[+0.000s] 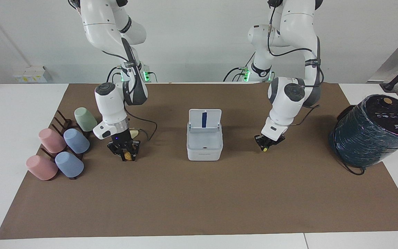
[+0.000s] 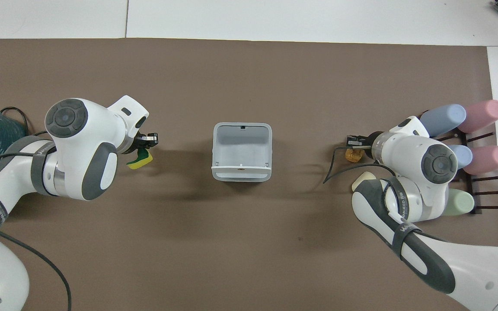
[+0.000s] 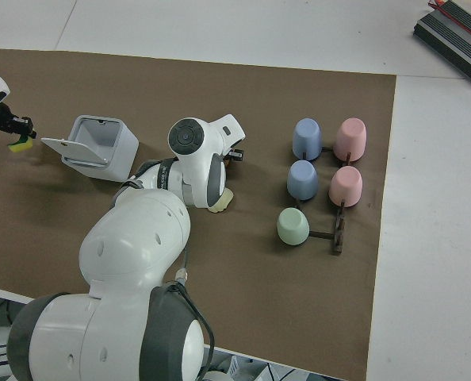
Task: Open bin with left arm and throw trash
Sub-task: 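Grasp the green sponge with the left gripper while the right gripper grasps the potato, then carry the sponge into the bin and open the left gripper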
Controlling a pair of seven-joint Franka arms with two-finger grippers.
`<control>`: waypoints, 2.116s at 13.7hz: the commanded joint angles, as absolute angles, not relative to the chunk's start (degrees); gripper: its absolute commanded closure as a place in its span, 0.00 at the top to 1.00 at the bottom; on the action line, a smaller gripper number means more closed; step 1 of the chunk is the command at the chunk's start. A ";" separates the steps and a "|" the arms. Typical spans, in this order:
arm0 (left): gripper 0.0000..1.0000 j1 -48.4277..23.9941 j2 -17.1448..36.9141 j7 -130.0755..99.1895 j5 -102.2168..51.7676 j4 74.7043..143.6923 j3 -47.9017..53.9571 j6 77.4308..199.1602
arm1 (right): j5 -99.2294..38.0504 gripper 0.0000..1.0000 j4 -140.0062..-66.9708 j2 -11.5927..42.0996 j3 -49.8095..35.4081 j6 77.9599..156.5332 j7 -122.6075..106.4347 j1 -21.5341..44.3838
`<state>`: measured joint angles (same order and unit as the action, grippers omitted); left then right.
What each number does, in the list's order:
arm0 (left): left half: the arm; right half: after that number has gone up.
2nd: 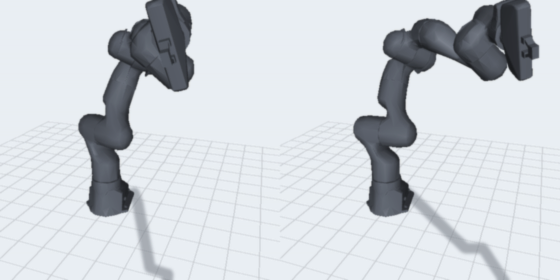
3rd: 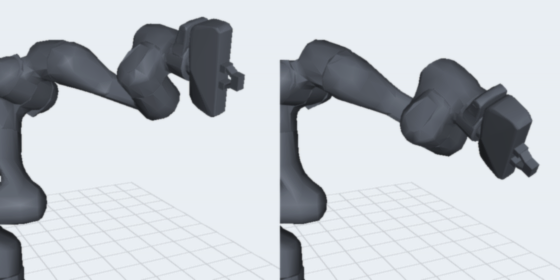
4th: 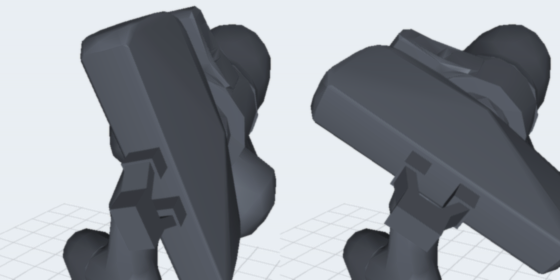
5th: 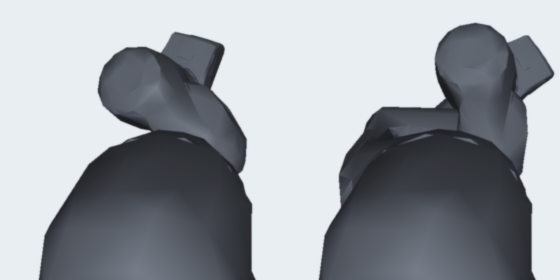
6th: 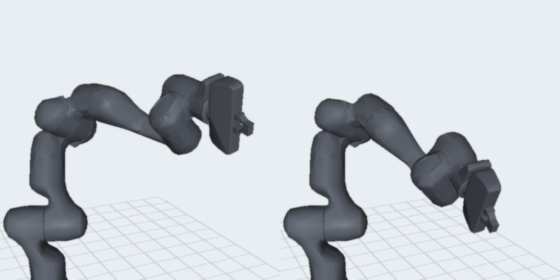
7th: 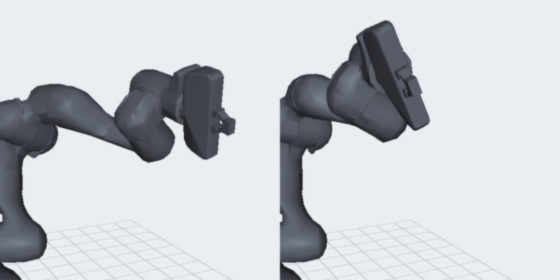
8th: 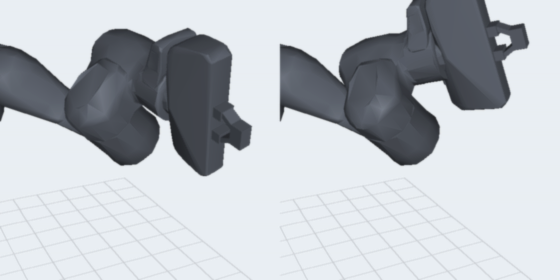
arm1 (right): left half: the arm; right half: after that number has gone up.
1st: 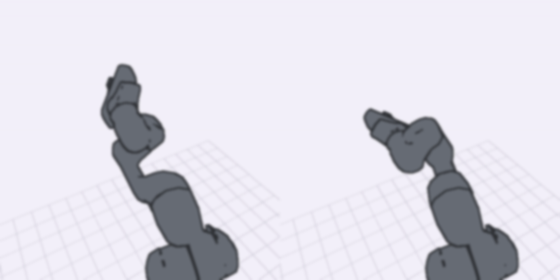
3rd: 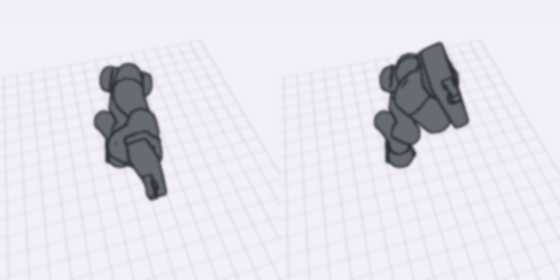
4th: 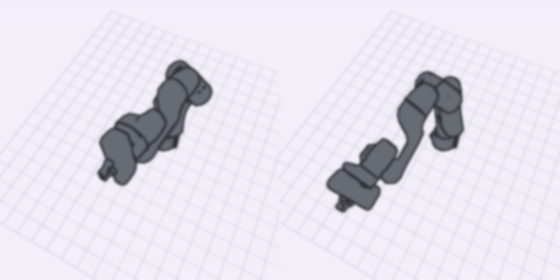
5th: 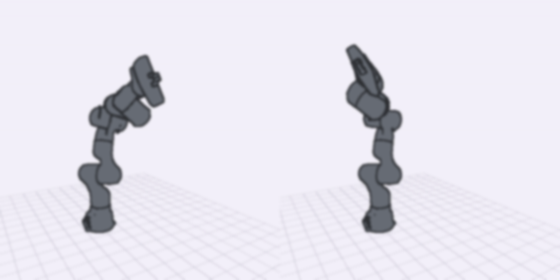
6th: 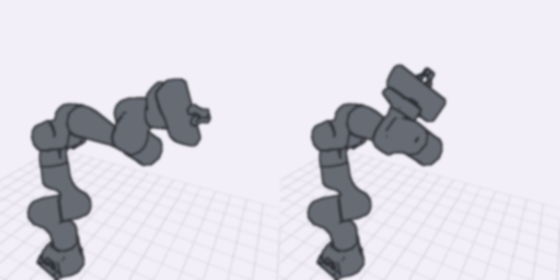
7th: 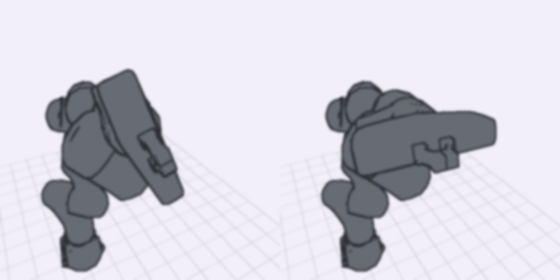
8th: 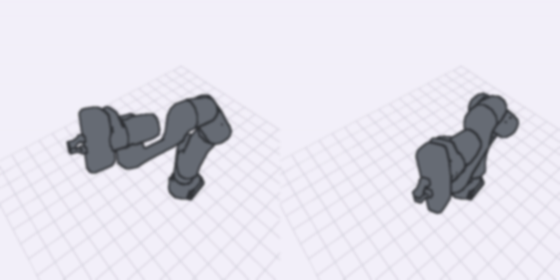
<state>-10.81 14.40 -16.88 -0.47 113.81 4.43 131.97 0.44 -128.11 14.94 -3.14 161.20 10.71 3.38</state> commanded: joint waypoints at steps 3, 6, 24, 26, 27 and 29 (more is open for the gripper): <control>0.03 -12.56 14.24 -18.54 -0.09 102.24 4.66 117.62 | -0.26 0.00 -123.59 11.43 -3.52 147.59 12.74 3.16; 0.03 -17.13 14.76 -26.43 -1.57 97.48 4.66 115.31 | -0.26 0.00 -117.62 11.34 -3.52 138.64 12.74 3.16; 0.63 -30.76 20.30 -36.65 -11.95 95.63 4.92 133.86 | 0.79 0.00 -111.19 12.13 -3.60 130.09 12.66 3.69; 0.90 -30.67 20.83 -36.65 -11.95 94.23 4.92 132.98 | 0.79 0.00 -110.22 11.95 -3.60 129.20 12.66 3.78; 0.90 -30.59 21.00 -36.74 -11.95 93.26 4.83 131.50 | 0.70 0.00 -110.13 11.61 -3.60 129.03 12.66 3.78; 0.91 -30.15 20.92 -36.91 -11.78 91.24 4.75 125.72 | 0.62 0.00 -108.47 11.51 -3.78 126.93 12.74 3.87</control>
<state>-30.07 20.16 -36.64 -10.80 94.60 5.37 130.88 0.48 -110.60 11.62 -3.26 129.91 11.93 4.15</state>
